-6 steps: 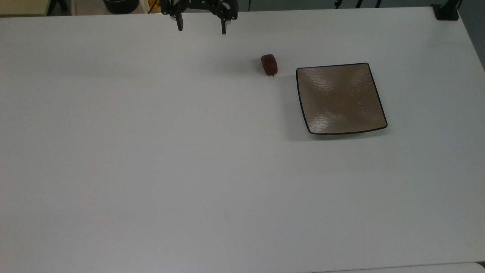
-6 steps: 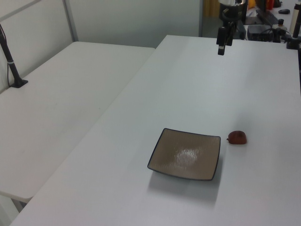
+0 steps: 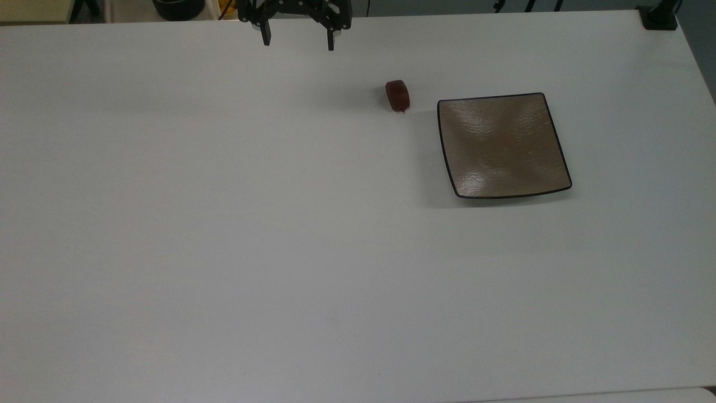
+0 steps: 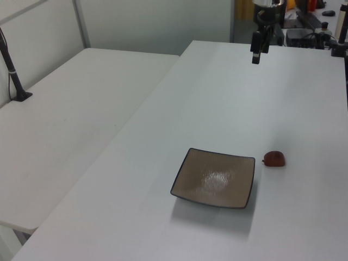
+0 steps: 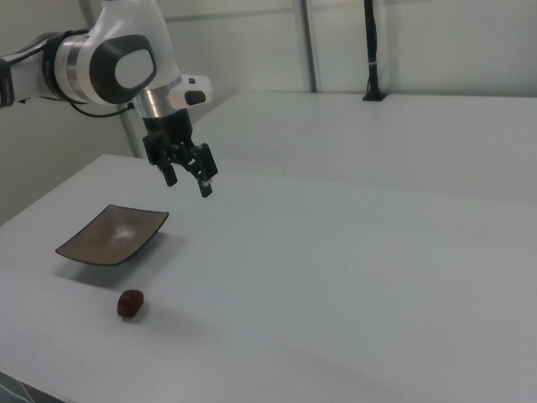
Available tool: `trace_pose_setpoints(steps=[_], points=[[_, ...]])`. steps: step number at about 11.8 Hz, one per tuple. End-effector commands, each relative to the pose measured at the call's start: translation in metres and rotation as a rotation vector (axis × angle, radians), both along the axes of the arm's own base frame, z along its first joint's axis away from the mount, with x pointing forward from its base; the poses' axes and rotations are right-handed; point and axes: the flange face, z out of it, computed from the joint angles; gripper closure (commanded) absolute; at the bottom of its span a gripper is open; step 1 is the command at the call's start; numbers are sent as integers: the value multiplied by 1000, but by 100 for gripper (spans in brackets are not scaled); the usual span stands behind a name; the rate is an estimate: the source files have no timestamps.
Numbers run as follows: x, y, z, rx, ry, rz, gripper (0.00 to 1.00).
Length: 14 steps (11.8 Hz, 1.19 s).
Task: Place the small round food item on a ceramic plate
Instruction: 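Move the open gripper toward the small red-brown round food item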
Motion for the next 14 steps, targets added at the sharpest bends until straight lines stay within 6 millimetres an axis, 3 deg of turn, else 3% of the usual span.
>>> trace_pose_setpoints(steps=[1, 6, 8, 9, 14], points=[[-7, 3, -7, 9, 14, 26, 0], [-4, 18, -13, 19, -10, 45, 0], [-8, 35, -28, 24, 3, 73, 0], [-12, 56, -42, 22, 10, 98, 0], [-42, 122, -108, 17, 117, 211, 0]])
